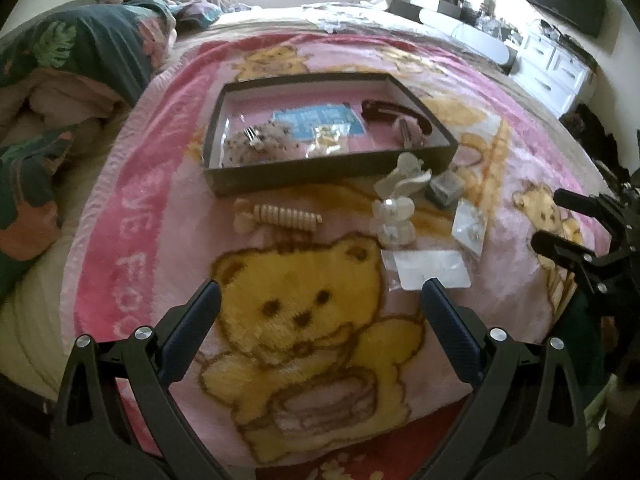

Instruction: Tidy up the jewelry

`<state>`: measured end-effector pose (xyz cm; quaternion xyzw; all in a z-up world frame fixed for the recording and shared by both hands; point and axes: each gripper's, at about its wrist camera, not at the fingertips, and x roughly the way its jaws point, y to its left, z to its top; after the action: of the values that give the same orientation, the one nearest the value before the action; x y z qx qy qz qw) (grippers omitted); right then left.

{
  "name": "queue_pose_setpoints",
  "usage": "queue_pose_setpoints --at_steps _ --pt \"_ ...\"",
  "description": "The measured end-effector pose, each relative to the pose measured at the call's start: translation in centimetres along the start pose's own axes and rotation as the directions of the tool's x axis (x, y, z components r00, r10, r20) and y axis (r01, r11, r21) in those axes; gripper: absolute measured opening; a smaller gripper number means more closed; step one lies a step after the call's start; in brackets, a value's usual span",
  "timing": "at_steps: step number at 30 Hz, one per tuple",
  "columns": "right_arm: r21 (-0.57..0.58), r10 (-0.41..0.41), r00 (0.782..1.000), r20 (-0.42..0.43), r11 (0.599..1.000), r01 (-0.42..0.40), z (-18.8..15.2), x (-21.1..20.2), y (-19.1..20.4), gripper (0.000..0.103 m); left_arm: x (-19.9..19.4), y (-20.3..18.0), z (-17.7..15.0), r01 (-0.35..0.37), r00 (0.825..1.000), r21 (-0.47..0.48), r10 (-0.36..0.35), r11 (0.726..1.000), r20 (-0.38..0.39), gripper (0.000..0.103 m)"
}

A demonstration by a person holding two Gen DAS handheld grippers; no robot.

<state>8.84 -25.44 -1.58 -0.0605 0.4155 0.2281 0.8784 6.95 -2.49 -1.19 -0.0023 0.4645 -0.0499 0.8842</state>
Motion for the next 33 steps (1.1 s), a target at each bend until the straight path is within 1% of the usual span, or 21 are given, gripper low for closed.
queue_pose_setpoints --at_steps 4,8,10,15,17,19,24,26,28,31,33 --pt "0.007 0.029 0.999 -0.027 1.0 -0.029 -0.2 1.4 -0.4 0.097 1.2 -0.2 -0.5 0.033 0.999 0.003 -0.033 0.999 -0.042 0.094" --pt "0.015 0.064 0.996 -0.059 0.998 -0.064 0.0 3.1 -0.4 0.097 2.2 0.1 -0.3 0.063 0.996 -0.026 -0.065 0.998 -0.063 0.093" --pt "0.006 0.068 0.995 -0.07 0.998 -0.068 0.2 3.9 -0.2 0.097 2.7 0.5 0.2 0.094 0.993 -0.059 -0.098 0.994 -0.072 0.093" --pt "-0.002 0.048 0.994 -0.1 0.999 -0.048 0.7 5.9 0.0 0.097 4.3 0.3 2.0 0.121 0.988 -0.078 -0.128 0.99 -0.085 0.093" --pt "-0.001 0.046 0.993 -0.111 0.999 -0.046 0.8 6.5 -0.3 0.097 4.8 -0.1 2.7 0.122 0.987 -0.075 -0.129 0.99 -0.091 0.093" --pt "0.0 0.046 0.991 -0.127 0.999 -0.047 0.8 7.3 -0.4 0.097 5.3 -0.6 3.3 0.138 0.985 -0.063 -0.144 0.988 -0.096 0.093" --pt "-0.018 0.023 0.989 -0.145 1.0 -0.026 0.3 8.9 0.0 0.097 7.3 -1.5 4.6 0.162 0.979 -0.073 -0.169 0.984 -0.116 0.093" --pt "-0.029 0.004 0.989 -0.151 1.0 -0.009 0.1 9.4 0.0 0.096 8.1 -1.9 4.9 0.171 0.975 -0.075 -0.18 0.982 -0.128 0.088" --pt "-0.039 -0.007 0.988 -0.156 0.999 0.001 -0.1 9.7 -0.1 0.093 9.0 -2.3 5.0 0.183 0.97 -0.081 -0.193 0.98 -0.144 0.085" --pt "-0.023 -0.002 0.989 -0.148 1.0 -0.002 -0.1 9.5 -0.6 0.077 10.1 -3.0 5.1 0.195 0.965 -0.08 -0.205 0.978 -0.162 0.077" --pt "-0.011 -0.009 0.99 -0.143 1.0 0.007 -0.1 9.2 -1.2 0.072 10.9 -3.4 5.1 0.197 0.963 -0.076 -0.207 0.978 -0.174 0.073"
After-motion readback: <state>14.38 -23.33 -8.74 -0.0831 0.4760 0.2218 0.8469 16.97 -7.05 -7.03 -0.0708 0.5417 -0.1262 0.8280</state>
